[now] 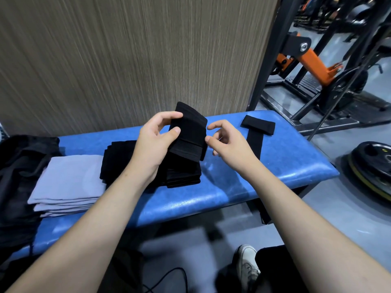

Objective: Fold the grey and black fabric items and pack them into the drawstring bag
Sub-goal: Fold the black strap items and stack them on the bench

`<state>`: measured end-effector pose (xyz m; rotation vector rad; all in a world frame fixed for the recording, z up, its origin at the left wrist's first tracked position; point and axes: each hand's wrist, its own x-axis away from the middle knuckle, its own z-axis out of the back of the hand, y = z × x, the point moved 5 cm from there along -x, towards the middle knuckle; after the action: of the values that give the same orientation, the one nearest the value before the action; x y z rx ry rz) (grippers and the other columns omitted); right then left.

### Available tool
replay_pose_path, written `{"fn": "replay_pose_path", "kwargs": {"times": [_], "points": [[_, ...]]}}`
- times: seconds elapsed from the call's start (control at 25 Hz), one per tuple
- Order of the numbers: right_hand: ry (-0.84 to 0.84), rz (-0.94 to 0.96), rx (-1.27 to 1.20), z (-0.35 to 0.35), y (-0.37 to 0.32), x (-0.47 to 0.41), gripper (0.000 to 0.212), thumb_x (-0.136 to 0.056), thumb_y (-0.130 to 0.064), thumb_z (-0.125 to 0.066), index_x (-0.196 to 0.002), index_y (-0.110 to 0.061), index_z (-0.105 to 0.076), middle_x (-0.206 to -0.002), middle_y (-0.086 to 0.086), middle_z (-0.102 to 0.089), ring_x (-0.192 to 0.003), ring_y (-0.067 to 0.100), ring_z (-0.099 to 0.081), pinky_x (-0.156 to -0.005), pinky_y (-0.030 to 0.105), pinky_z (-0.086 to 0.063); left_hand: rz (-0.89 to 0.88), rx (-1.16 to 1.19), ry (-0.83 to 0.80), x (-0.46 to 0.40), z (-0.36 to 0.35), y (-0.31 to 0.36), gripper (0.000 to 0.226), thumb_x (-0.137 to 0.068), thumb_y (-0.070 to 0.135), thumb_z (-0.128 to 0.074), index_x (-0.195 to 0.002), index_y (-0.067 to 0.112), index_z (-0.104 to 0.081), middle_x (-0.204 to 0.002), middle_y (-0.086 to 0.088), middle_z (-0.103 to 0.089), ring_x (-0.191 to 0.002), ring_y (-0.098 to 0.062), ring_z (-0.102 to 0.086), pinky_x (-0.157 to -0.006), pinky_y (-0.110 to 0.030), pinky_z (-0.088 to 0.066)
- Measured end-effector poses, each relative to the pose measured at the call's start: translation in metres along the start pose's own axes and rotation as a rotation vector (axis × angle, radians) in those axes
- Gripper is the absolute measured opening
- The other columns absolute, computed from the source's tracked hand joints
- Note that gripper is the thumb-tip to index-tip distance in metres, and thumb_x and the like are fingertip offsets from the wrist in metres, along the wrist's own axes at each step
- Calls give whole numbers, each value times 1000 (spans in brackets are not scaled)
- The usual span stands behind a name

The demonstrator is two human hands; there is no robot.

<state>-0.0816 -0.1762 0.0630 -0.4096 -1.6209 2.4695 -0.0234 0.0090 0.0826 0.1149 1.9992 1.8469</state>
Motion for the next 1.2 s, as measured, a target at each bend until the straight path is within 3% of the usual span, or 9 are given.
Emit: {"fn": "replay_pose_path", "kwargs": {"times": [0.08,0.24,0.36,0.44,0.56,0.64,0.8,0.96,1.2], "points": [[-60,-56,-88,-4,0,1,17,-98,-20,-61,-115,-20,-60,-69,0,-61,-63,12,-59,-69,25,-48,5,-9,-2,-1,-1,-1,31,-93,-3,-58,-114,17,-68,-123,-7,-66,-111,-12,-65,-92,-32,-54],[-83,-72,-285,-5,-4,4,21,-99,-21,-61,-119,-18,-58,-84,9,-67,-77,16,-69,-79,40,-53,37,-19,-2,-1,-2,-7,32,-91,0,-61,-115,20,-66,-126,-10,-62,-107,-15,-66,-97,-47,-54],[-82,-61,-389,-7,-6,5,28,-97,-17,-65,-123,-13,-55,-81,1,-65,-83,14,-66,-81,36,-55,46,-62,13,-2,-3,-10,33,-85,10,-65,-113,27,-66,-127,-9,-61,-121,-22,-60,-101,-54,-49],[-85,-41,-456,-10,-8,5,32,-96,-12,-66,-125,-9,-54,-88,5,-64,-87,16,-64,-79,28,-54,55,-69,8,-1,-7,-11,33,-87,8,-66,-114,26,-65,-125,-7,-62,-118,-20,-62,-100,-46,-52],[-84,1,-541,-12,-12,7,34,-93,-2,-67,-123,-8,-52,-96,13,-62,-86,22,-64,-74,23,-53,22,-175,-28,3,-12,-9,32,-91,5,-65,-115,26,-62,-119,6,-63,-105,1,-60,-89,-18,-46],[-85,9,-572,-12,-13,7,37,-93,0,-66,-125,-11,-49,-97,14,-61,-80,21,-65,-72,25,-54,-8,-271,-33,4,-14,-7,33,-91,11,-66,-114,34,-61,-124,14,-59,-113,5,-54,-89,-15,-42],[-62,39,-565,-5,-16,6,47,-94,1,-64,-134,-14,-43,-90,11,-64,-74,16,-63,-71,24,-53,68,-188,-77,5,-17,-9,37,-94,16,-64,-121,40,-58,-129,4,-56,-97,1,-65,-88,-23,-54],[-14,81,-467,1,-17,6,49,-94,3,-62,-134,-22,-47,-71,-3,-58,-63,5,-55,-62,16,-46,37,-185,-87,5,-18,-8,39,-94,14,-63,-122,41,-58,-121,2,-64,-112,-15,-62,-98,-44,-54],[-30,14,-256,-5,-6,-1,20,-95,-6,-63,-112,-18,-65,-81,-2,-51,-61,8,-49,-64,25,-46,49,-300,0,5,-6,-8,26,-92,17,-66,-108,38,-67,-112,-13,-63,-77,-30,-65,-86,-52,-53]]}}
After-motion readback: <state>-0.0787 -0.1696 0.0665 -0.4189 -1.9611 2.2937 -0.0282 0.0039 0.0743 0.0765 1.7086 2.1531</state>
